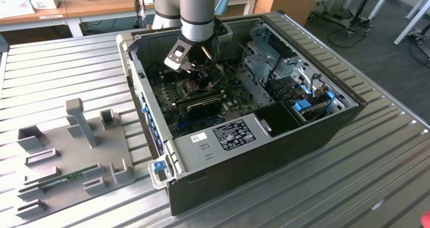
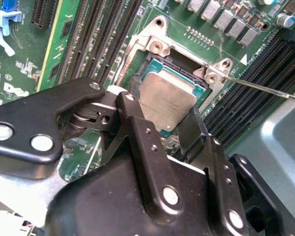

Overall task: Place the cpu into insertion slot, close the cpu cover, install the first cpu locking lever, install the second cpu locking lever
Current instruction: 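Place the cpu into insertion slot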

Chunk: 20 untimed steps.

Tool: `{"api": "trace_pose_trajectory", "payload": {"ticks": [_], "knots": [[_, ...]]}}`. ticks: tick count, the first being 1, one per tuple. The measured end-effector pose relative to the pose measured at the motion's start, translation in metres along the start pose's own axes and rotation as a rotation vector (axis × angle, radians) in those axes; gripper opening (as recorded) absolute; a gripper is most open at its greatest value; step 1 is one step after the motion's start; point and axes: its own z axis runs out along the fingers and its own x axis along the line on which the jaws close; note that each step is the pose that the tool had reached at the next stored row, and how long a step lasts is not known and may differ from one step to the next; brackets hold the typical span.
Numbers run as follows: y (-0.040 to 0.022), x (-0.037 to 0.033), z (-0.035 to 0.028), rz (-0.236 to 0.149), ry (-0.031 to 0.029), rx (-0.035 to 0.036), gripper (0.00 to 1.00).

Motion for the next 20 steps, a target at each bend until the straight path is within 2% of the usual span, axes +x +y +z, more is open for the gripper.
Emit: {"api": "trace_pose_trajectory", "payload": {"ticks": [20], "knots": [[0.0009,-0.0001,0.0031,-0.003,-0.0001,0.0002,0.54]]}}
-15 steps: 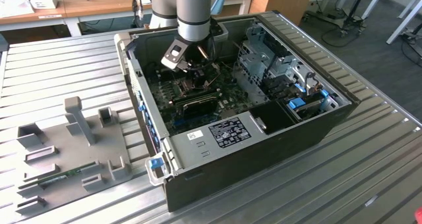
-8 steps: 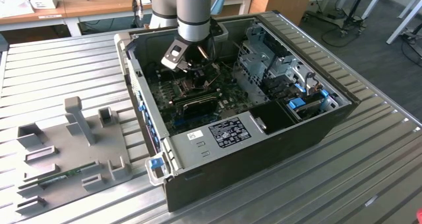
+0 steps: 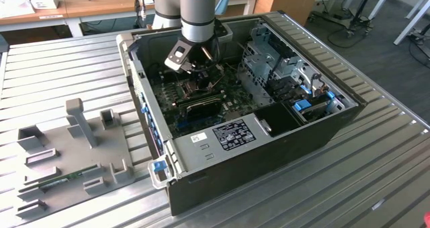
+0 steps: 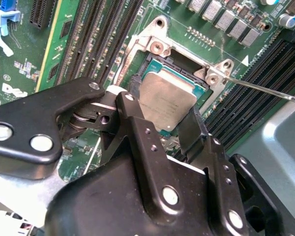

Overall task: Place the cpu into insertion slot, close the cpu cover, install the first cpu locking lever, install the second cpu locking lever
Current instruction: 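Place the cpu into insertion slot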

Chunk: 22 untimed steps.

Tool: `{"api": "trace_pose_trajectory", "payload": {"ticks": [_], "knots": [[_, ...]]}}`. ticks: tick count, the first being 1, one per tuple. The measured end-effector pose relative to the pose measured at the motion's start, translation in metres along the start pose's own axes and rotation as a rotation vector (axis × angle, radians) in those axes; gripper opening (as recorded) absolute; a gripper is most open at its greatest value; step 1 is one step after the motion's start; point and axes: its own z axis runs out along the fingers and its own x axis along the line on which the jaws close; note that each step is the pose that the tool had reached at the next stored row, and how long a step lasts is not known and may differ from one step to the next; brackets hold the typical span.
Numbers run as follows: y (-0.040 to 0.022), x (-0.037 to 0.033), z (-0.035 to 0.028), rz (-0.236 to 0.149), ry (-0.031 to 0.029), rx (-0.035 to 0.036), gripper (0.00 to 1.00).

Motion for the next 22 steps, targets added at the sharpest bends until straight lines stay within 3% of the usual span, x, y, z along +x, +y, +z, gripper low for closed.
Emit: {"api": "trace_pose_trajectory", "payload": {"ticks": [22], "knots": [[0.0,-0.0001,0.0013,-0.001,-0.0004,0.0004,0.54]]}}
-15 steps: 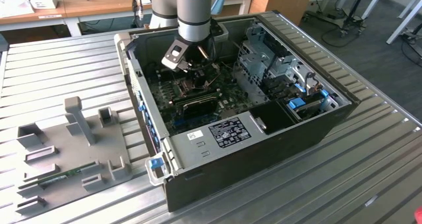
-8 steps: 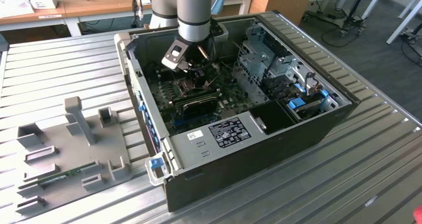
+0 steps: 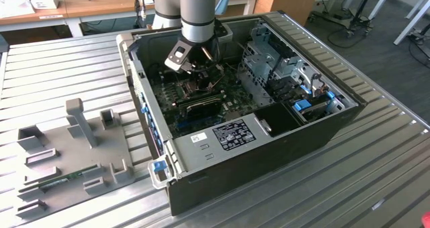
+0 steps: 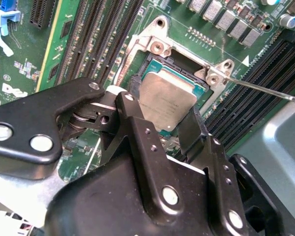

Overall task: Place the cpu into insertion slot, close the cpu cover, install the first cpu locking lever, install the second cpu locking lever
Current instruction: 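Place the cpu into insertion slot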

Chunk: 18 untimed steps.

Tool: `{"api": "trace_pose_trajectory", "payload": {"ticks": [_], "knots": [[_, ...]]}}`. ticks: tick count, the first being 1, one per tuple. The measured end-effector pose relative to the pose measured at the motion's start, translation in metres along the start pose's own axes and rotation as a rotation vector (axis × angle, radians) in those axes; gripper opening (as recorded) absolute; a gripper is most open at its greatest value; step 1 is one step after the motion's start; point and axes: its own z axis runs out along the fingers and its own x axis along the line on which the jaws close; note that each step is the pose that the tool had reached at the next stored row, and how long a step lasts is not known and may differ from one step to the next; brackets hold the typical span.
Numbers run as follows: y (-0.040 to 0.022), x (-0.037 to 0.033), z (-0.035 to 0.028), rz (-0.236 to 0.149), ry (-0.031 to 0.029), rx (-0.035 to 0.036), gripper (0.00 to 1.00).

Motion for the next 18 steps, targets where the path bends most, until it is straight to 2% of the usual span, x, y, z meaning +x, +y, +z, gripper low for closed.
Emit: {"api": "trace_pose_trajectory", "payload": {"ticks": [7,9,10,14,16,18], "knots": [[0.0,-0.0001,0.0003,0.0,-0.0001,-0.0002,0.54],[0.0001,0.0001,0.0009,0.0,0.0014,-0.0012,0.55],[0.0001,0.0002,0.001,0.0,0.0014,-0.001,0.59],[0.0001,0.0001,0.0005,0.0,0.0006,-0.0005,0.59],[0.0003,0.0003,-0.0017,0.0,0.0017,-0.0012,0.59],[0.0004,0.0002,-0.0064,0.0,0.0005,-0.0005,0.59]]}}
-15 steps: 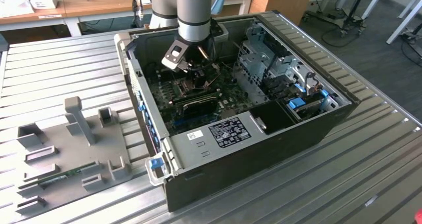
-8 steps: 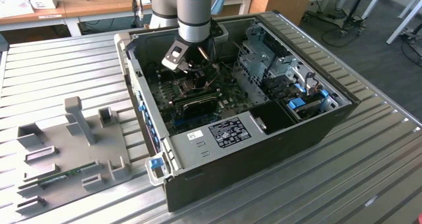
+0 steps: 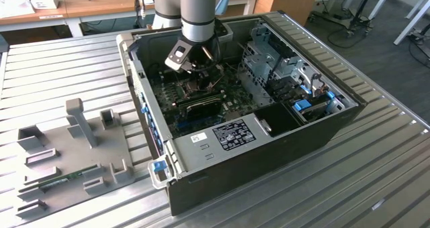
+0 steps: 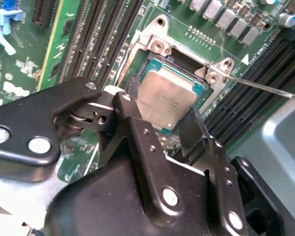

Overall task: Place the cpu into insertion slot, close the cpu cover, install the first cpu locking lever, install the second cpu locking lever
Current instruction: 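Place the cpu into insertion slot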

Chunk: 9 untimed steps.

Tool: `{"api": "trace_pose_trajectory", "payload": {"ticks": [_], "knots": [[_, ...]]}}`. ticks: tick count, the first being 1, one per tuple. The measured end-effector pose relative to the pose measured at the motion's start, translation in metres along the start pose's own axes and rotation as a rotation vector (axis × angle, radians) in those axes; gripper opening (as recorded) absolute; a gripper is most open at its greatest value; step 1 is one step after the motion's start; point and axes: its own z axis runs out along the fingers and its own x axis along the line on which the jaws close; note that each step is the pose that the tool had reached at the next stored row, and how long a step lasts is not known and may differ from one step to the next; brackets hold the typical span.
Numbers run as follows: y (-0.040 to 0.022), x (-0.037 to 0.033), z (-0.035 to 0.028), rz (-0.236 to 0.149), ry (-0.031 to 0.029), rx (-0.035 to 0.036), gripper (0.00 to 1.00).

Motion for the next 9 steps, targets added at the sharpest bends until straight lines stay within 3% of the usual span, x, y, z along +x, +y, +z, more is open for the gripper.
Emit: {"api": "trace_pose_trajectory", "payload": {"ticks": [6,9], "knots": [[0.0007,0.0002,-0.0132,0.0,0.0,0.0001,0.59],[0.0008,0.0002,-0.0164,0.0,0.0,0.0001,0.59]]}}
